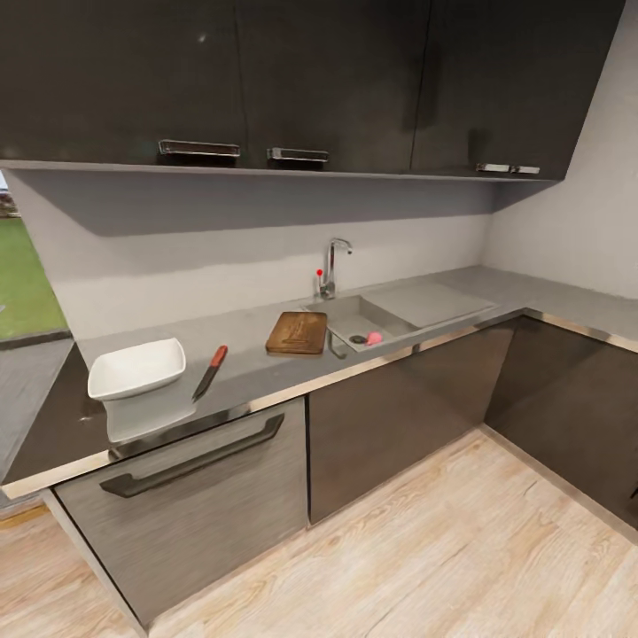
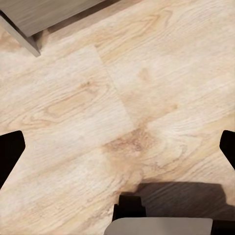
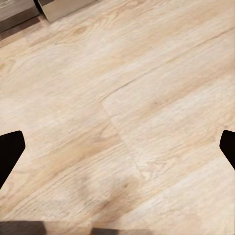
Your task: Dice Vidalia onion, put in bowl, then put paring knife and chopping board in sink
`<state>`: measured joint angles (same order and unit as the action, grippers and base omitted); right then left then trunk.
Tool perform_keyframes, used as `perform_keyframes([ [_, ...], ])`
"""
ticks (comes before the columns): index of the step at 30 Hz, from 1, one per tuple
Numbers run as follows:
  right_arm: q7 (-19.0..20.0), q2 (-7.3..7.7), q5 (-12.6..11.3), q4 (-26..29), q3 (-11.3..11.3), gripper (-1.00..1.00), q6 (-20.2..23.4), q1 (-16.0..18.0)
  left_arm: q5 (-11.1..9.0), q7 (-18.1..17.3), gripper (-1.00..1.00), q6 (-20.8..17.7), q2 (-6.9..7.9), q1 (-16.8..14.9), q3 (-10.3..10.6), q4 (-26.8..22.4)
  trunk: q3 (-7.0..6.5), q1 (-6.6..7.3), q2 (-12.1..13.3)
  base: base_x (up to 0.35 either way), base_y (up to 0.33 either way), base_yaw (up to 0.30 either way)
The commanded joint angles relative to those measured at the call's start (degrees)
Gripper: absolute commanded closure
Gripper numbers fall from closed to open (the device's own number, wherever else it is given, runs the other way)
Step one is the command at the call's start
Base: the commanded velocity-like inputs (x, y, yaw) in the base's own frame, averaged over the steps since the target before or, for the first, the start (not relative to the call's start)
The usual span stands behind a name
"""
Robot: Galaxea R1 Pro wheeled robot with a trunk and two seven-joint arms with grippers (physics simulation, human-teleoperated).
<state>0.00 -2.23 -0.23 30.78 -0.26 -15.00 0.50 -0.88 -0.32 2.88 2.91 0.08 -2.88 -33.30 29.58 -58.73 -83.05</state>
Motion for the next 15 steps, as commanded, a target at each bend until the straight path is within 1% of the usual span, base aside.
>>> perform_keyframes([
  [1,0.0,-0.06,-0.06,-0.03,-0.02,-1.0,-0.19,0.03,-0.09,-0.03,-1.0,0.09,-0.01,0.01,-0.07,-0.03,0.05,0.0,-0.03,0.0,0.003,-0.001],
  [6,0.0,-0.13,-0.12,-0.05,0.0,-1.0,-0.21,0.03,-0.09,-0.03,-1.0,0.1,-0.01,0.01,-0.1,-0.01,0.05,0.0,-0.03,0.0,0.0,0.0],
  [10,-0.25,-0.15,0.25,2.19,0.0,-1.0,-0.27,0.03,-0.09,-0.03,-1.0,0.07,-0.01,0.01,-0.09,0.57,0.05,0.0,-0.03,0.0,0.0,0.0],
  [11,-0.43,-0.14,0.31,3.75,0.0,-1.0,-0.18,0.03,-0.11,-0.03,-1.0,0.08,-0.01,0.01,-0.06,0.61,0.05,0.0,-0.03,0.0,0.0,0.0],
  [13,-0.72,-0.24,0.43,8.8,0.03,-1.0,0.3,0.03,-0.15,-0.03,-1.0,0.04,-0.01,0.01,-0.04,0.77,0.05,0.0,-0.03,0.0,0.0,0.0],
  [14,-0.78,-0.28,0.46,10.23,0.04,-1.0,0.53,0.03,-0.16,-0.03,-1.0,0.04,-0.01,0.01,-0.03,0.88,0.05,0.0,-0.03,0.0,0.0,0.0],
  [15,-1.03,-0.34,0.53,13.08,0.06,-1.0,1.41,0.03,-0.16,-0.03,-1.0,0.03,-0.01,0.01,-0.06,1.16,0.05,0.0,-0.03,0.0,0.0,0.0],
])
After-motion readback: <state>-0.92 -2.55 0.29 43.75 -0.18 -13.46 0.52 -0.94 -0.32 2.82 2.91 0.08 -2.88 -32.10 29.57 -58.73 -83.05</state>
